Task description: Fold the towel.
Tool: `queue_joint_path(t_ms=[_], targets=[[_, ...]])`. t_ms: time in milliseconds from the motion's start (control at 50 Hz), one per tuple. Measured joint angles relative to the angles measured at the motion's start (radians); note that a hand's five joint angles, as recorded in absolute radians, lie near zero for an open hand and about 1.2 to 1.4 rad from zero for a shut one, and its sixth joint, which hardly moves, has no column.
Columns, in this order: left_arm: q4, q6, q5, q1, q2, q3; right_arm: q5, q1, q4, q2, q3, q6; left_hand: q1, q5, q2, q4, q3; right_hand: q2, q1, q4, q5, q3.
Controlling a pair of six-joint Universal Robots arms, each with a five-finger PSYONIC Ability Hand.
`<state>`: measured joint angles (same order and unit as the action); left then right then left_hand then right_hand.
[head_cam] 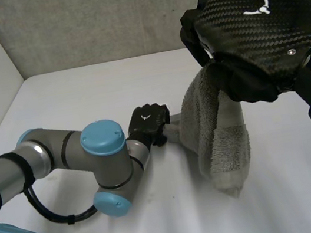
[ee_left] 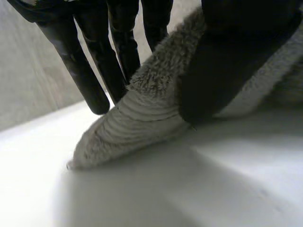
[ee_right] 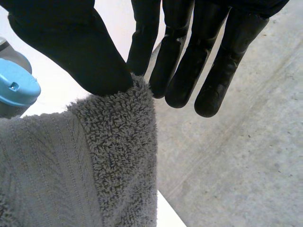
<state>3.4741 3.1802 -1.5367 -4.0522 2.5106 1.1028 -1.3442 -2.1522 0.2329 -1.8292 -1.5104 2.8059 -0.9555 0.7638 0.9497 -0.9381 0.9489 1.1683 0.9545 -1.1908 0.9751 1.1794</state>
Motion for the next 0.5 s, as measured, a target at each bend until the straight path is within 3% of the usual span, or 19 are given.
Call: queue_joint_path(t_ms=[80, 260, 380, 500], targets=[[0.042, 0.023, 0.001, 0.001, 0.019, -0.034, -0.003, 0.007, 0.007, -0.012, -0.007, 0.001, -0.176, 0.211, 0.210, -0.220, 0.206, 0.000, 0.000, 0.000, 0.000, 0.000], [0.083, 0.027, -0.006, -0.007, -0.034, -0.044, -0.004, 0.024, 0.003, -0.023, -0.023, -0.018, -0.206, 0.252, 0.263, -0.273, 0.260, 0.000, 0.000, 0.000, 0.000, 0.000], [0.079, 0.026, -0.009, -0.059, -0.215, 0.018, 0.008, 0.099, -0.032, -0.001, -0.024, -0.114, -0.212, 0.256, 0.266, -0.277, 0.264, 0.000, 0.000, -0.003, 0.000, 0.000], [0.027, 0.026, -0.001, -0.176, -0.519, 0.135, 0.046, 0.188, -0.087, 0.127, -0.009, -0.377, -0.212, 0.256, 0.267, -0.278, 0.266, 0.000, 0.000, -0.004, 0.000, 0.008]])
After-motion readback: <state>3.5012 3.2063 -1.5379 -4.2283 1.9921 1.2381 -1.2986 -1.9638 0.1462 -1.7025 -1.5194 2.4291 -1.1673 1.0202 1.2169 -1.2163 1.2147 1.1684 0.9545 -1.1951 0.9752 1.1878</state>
